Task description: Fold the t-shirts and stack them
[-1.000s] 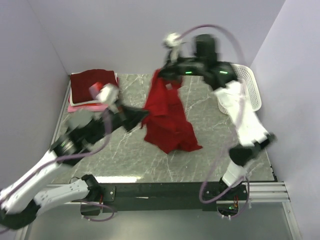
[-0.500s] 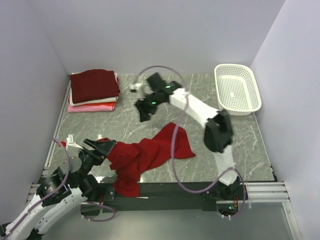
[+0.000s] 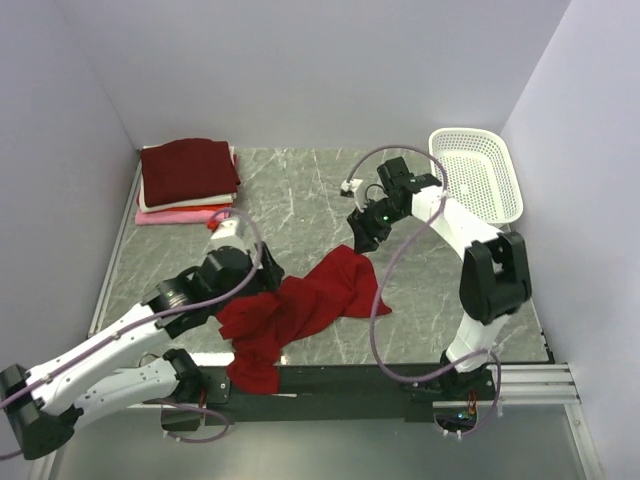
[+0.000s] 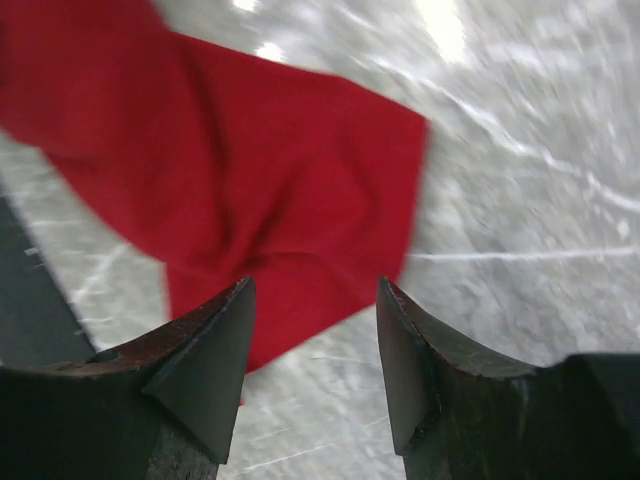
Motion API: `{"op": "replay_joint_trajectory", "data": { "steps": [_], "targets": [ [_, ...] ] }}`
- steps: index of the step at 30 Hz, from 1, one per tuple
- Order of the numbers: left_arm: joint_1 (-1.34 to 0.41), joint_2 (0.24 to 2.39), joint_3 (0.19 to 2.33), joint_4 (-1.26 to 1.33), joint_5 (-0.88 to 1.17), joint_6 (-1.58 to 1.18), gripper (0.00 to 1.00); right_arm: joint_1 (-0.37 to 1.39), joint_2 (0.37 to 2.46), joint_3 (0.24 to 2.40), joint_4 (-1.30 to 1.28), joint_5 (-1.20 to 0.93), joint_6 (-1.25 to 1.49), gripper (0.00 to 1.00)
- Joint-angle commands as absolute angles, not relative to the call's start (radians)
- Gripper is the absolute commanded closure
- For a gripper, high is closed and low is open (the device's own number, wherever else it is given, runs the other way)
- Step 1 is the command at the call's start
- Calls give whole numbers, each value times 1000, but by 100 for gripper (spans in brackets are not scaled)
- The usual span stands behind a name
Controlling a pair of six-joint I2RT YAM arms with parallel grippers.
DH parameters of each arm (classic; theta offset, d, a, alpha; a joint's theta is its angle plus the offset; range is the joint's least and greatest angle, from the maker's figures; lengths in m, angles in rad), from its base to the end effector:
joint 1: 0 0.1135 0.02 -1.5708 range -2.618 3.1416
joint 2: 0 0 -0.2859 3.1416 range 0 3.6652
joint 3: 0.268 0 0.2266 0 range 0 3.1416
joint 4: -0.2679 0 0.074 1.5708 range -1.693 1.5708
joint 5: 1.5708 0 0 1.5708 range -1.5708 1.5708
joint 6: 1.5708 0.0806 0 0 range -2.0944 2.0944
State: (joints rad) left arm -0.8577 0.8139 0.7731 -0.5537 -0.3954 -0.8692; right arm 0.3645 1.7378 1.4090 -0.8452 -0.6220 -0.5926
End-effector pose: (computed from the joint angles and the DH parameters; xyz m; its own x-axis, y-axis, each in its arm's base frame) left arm 0.1330 -0.1063 0.2893 -0.6101 -0.3721 -0.6995 0.0360 0.8690 -0.4936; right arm 0.3081 0.1678 0.2530 -0.4354 -0.6520 -0.6208 -0.8961 0.3796 0.2298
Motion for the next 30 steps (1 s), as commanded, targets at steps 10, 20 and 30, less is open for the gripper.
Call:
{"op": "replay_joint_trajectory", "data": {
  "steps": [10, 20, 30],
  "targets": [
    [-825, 934, 738, -571, -256, -736, 19, 368, 1996, 1534, -782, -449, -483, 43],
    [-815, 959, 658, -594, -155, -874, 22, 387, 2046, 1526, -816, -506, -463, 46],
    [-815, 969, 561, -525, -112, -933, 32, 402, 2085, 1546, -819, -499, -440, 55]
  ]
}}
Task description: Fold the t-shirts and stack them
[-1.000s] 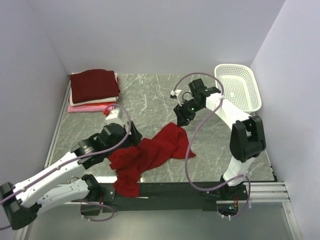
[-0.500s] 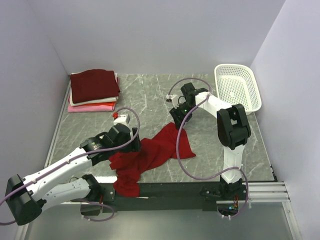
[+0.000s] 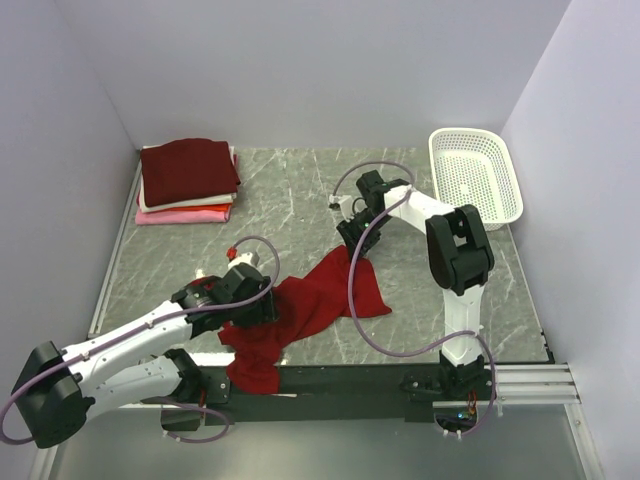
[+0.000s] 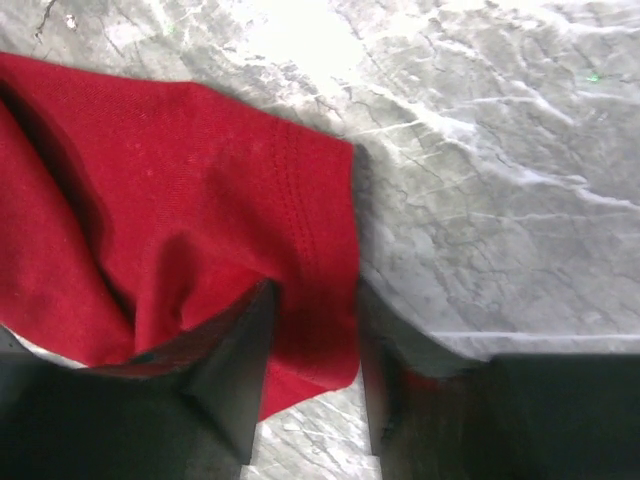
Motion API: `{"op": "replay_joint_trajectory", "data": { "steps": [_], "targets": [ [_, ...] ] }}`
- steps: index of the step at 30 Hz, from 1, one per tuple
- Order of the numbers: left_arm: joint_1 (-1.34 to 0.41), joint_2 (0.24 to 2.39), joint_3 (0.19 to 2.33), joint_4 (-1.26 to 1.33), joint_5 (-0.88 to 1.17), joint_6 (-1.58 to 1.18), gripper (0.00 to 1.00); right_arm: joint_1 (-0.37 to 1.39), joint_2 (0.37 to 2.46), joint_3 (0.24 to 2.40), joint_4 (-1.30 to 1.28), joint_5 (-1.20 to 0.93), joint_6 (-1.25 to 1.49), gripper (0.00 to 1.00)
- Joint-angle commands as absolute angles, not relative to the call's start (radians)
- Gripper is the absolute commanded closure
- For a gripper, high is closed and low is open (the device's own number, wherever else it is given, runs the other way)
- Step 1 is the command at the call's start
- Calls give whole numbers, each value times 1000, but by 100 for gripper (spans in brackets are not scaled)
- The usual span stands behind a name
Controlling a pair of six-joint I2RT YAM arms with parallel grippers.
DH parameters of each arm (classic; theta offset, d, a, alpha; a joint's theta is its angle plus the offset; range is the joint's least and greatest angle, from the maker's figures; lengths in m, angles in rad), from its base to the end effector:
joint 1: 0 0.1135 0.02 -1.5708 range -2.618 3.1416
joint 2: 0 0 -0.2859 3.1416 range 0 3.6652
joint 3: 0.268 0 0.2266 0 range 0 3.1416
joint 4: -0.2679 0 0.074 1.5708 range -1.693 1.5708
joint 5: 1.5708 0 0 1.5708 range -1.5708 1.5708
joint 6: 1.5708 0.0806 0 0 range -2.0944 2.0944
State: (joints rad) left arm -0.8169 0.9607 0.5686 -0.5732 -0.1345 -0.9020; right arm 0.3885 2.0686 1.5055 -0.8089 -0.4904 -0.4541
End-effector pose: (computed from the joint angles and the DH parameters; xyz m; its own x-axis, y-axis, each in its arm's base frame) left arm 0.1233 -0.1155 0.1933 -0.8747 -0.2042 -0.4395 -0.0260 0.9253 -0.3783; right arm 0.3577 0.1874 0.1566 -0.6309 -0.6763 -0.3801 -0.7756 0.5391 0.3282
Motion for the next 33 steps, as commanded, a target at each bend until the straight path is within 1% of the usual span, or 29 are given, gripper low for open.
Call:
{"op": "replay_joint_trajectory", "data": {
  "steps": [1, 2, 3, 5, 6, 7, 8, 10, 11, 13, 16, 18, 19, 22, 23, 24, 26, 28, 29, 30, 31, 32, 33],
  "targets": [
    [-815, 974, 558, -523, -112, -934, 34, 402, 2086, 1548, -822, -502, -440, 59],
    [-815, 983, 552, -522, -117, -936, 35, 400, 2086, 1554, -824, -503, -439, 65],
    [-815, 985, 548, -515, -120, -936, 42, 396, 2070, 1554, -821, -506, -439, 78],
    [-815, 976, 540, -505, -136, -936, 52, 388, 2040, 1558, -812, -499, -434, 89],
    [-815, 971, 538, -489, -143, -934, 65, 376, 2004, 1563, -804, -492, -434, 99],
    [-813, 968, 540, -483, -156, -924, 71, 368, 1984, 1572, -801, -479, -431, 100],
    [-808, 960, 551, -474, -163, -914, 82, 359, 1942, 1595, -801, -473, -434, 100],
    [-802, 950, 574, -448, -172, -865, 90, 324, 1902, 1627, -798, -439, -434, 100],
    [-799, 940, 610, -442, -184, -848, 96, 312, 1866, 1670, -793, -427, -433, 100],
    [-793, 933, 658, -434, -193, -783, 99, 263, 1839, 1725, -785, -417, -425, 100],
    [-781, 917, 761, -443, -222, -708, 100, 207, 1810, 1839, -775, -411, -416, 100],
    [-770, 901, 811, -445, -227, -669, 99, 190, 1796, 1850, -741, -384, -417, 100],
    [-753, 891, 818, -439, -219, -663, 98, 187, 1799, 1853, -736, -376, -425, 100],
    [-710, 884, 812, -411, -164, -663, 69, 183, 1824, 1818, -706, -287, -417, 59],
    [-701, 877, 787, -400, -149, -670, 50, 178, 1824, 1798, -677, -258, -411, 50],
    [-692, 874, 770, -367, -103, -675, 46, 176, 1813, 1774, -660, -250, -408, 48],
    [-672, 867, 718, -327, -65, -684, 42, 172, 1754, 1680, -618, -274, -429, 46],
    [-660, 861, 674, -310, -34, -706, 41, 172, 1701, 1588, -614, -375, -477, 46],
    [-657, 859, 655, -296, -28, -712, 39, 173, 1659, 1565, -645, -421, -509, 46],
    [-654, 856, 637, -263, -19, -730, 37, 173, 1640, 1542, -667, -524, -585, 45],
    [-644, 853, 596, -235, -8, -738, 34, 173, 1623, 1501, -686, -558, -619, 45],
    [-638, 857, 575, -203, 18, -747, 28, 173, 1597, 1479, -715, -595, -653, 46],
    [-631, 861, 556, -169, 37, -762, 25, 173, 1586, 1457, -721, -624, -693, 45]
  ]
}}
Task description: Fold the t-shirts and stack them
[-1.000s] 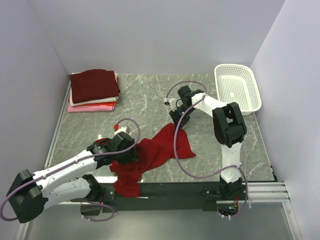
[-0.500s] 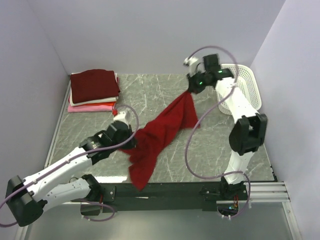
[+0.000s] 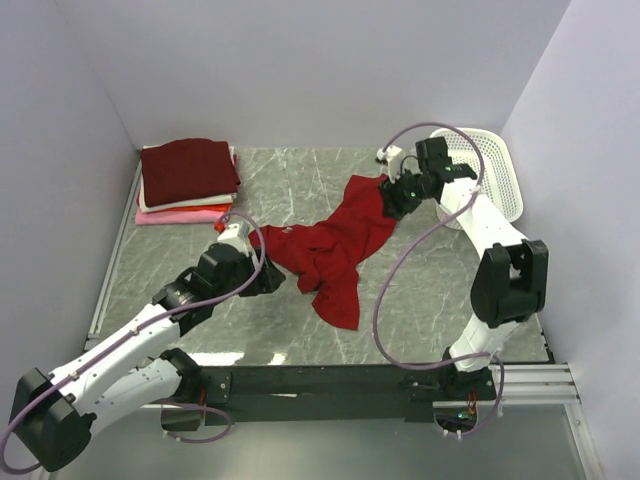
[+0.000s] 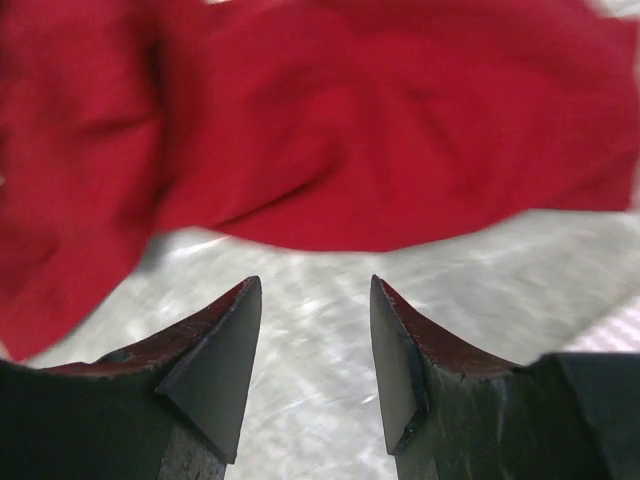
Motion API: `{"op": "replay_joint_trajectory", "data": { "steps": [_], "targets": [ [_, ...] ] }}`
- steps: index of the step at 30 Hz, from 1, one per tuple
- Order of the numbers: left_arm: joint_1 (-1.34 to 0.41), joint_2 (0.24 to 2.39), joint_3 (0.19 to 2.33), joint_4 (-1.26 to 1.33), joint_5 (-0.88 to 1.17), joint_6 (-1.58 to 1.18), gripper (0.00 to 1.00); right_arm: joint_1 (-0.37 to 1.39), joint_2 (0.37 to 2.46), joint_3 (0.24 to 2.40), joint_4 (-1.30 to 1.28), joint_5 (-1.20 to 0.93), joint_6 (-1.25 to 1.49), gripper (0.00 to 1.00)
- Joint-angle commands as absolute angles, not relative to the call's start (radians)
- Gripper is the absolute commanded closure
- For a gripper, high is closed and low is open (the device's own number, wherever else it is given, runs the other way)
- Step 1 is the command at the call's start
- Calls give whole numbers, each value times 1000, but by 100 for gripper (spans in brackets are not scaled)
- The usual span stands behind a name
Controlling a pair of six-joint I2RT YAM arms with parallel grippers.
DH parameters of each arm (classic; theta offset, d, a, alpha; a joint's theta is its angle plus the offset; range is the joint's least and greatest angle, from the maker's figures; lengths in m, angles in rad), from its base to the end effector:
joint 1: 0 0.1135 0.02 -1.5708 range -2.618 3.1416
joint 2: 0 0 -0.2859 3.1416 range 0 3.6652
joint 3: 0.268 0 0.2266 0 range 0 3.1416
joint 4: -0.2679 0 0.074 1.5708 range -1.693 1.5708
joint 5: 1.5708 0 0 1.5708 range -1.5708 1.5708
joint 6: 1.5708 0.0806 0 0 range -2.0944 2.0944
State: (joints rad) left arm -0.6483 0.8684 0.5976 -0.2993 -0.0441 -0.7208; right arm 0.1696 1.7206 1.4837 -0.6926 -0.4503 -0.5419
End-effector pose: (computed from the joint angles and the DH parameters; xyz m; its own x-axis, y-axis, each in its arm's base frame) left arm 0.1552 -0.1131 0.2477 -0.7018 -0.2956 -0.6482 0.1471 0.8302 -0.5378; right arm 0.3655 0.0982 0.2858 -0.4659 -0.5509 -0.6925 -0.7574 0.6529 -0.0098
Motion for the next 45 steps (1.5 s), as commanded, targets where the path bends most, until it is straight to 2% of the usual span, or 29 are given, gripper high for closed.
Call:
{"op": "replay_joint_trajectory", "data": {
  "steps": [1, 10, 15, 19, 21, 22, 24, 25, 26, 28, 32, 34, 35, 38, 40, 42, 45],
  "targets": [
    [-609, 885, 529, -97, 52, -771, 24, 173, 1579, 1413, -718, -659, -699, 46],
    [-488, 1201, 618, 149, 258, -853, 23, 192, 1611, 1233, -572, -890, -537, 46],
    [-486, 1305, 649, 231, 349, -891, 27, 282, 1680, 1266, -551, -769, -471, 46],
    [-486, 1360, 672, 236, 362, -893, 27, 302, 1715, 1279, -558, -755, -460, 46],
    [-486, 1400, 707, 187, 345, -867, 32, 301, 1717, 1284, -563, -733, -459, 47],
    [-486, 1411, 716, 183, 351, -858, 37, 299, 1715, 1284, -561, -732, -459, 46],
    [-486, 1428, 730, 184, 373, -832, 56, 295, 1709, 1282, -560, -732, -456, 47],
    [-486, 1436, 739, 199, 418, -821, 77, 293, 1701, 1282, -560, -733, -456, 47],
    [-486, 1436, 745, 205, 446, -812, 89, 291, 1697, 1284, -561, -730, -460, 46],
    [-495, 1418, 768, 187, 504, -758, 99, 285, 1687, 1287, -563, -719, -460, 47],
    [-532, 1367, 798, 18, 653, -635, 99, 252, 1664, 1286, -568, -730, -465, 47],
    [-584, 1351, 769, -70, 686, -591, 95, 239, 1658, 1282, -569, -741, -466, 47],
    [-604, 1347, 747, -116, 683, -603, 91, 233, 1657, 1284, -574, -747, -471, 46],
    [-676, 1284, 616, -111, 603, -662, 89, 232, 1667, 1289, -587, -759, -469, 47],
    [-684, 1154, 514, -107, 482, -745, 89, 235, 1678, 1299, -600, -779, -471, 47],
    [-684, 968, 439, -139, 351, -836, 79, 238, 1677, 1295, -603, -793, -476, 47],
    [-683, 727, 341, -155, 308, -952, 48, 251, 1671, 1287, -626, -843, -525, 46]
  ]
}}
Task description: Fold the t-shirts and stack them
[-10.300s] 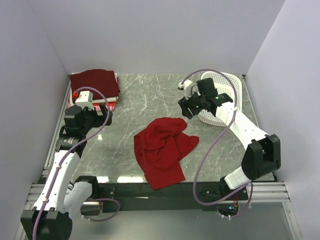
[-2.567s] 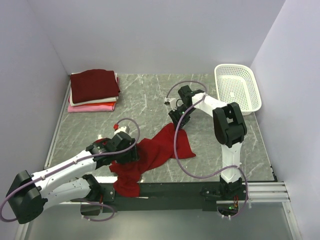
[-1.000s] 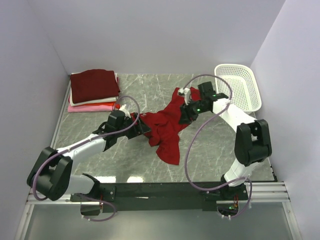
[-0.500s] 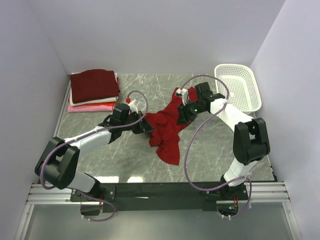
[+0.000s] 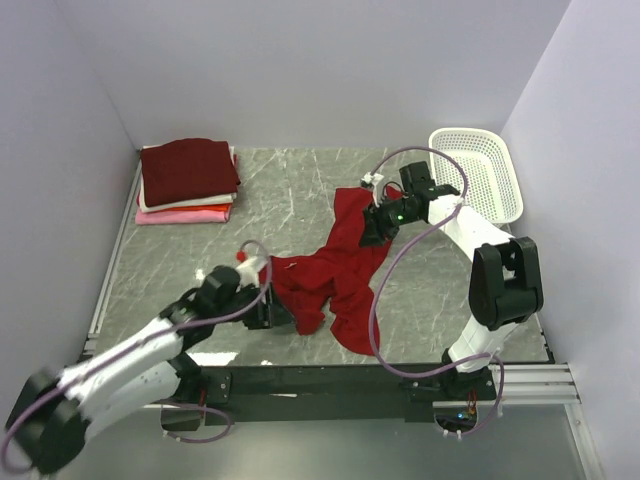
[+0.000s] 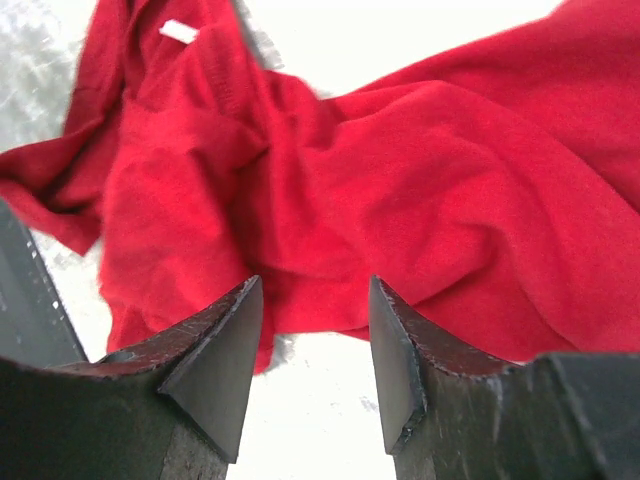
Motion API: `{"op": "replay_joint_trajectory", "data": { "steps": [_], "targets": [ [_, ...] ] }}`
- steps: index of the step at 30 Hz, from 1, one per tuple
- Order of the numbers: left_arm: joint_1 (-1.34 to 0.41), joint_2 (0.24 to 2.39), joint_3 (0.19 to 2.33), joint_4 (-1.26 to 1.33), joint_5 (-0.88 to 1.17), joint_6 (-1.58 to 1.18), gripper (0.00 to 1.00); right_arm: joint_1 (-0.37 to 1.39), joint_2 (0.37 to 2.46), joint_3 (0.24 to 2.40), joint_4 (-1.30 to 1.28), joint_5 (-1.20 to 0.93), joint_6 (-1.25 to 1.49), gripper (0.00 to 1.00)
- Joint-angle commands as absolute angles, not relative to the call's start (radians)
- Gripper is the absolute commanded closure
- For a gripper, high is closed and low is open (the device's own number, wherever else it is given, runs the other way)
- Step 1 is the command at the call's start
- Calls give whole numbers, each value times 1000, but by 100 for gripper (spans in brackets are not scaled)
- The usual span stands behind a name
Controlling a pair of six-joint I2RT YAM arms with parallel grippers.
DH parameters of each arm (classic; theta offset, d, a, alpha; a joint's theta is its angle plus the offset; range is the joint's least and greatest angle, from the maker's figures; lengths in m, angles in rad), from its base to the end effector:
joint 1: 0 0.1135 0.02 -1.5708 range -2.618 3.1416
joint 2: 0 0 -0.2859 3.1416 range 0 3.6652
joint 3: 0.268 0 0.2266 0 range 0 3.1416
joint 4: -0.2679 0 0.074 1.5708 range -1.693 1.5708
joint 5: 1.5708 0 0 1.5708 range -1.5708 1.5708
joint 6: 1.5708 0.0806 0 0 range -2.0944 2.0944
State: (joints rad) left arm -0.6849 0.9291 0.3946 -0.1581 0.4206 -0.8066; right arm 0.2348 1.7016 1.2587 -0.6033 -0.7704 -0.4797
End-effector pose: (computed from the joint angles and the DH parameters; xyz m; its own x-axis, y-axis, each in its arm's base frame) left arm 0.1194 -0.1400 0.1886 -0.9348 -0.0874 -0.3444 0.2110 0.6432 -0.7360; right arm 0.3239 0.1352 0.2434 -0.5131 -0.4633 -0.7226 -0.8376 0.4543 0.3035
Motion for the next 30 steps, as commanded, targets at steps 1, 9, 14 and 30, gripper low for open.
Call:
{"op": "replay_joint_trajectory", "data": {
  "steps": [1, 9, 14, 30],
  "targets": [
    [-684, 677, 316, -164, 307, -977, 40, 259, 1667, 1285, -640, -857, -547, 46],
    [-693, 452, 271, -296, 54, -1172, 20, 452, 1629, 1262, -632, -750, -606, 43],
    [-680, 648, 325, -166, -92, -1203, 11, 578, 1635, 1273, -586, -514, -557, 41],
    [-612, 1147, 442, 89, 166, -903, 26, 621, 1744, 1312, -681, -465, -583, 39]
  ]
}}
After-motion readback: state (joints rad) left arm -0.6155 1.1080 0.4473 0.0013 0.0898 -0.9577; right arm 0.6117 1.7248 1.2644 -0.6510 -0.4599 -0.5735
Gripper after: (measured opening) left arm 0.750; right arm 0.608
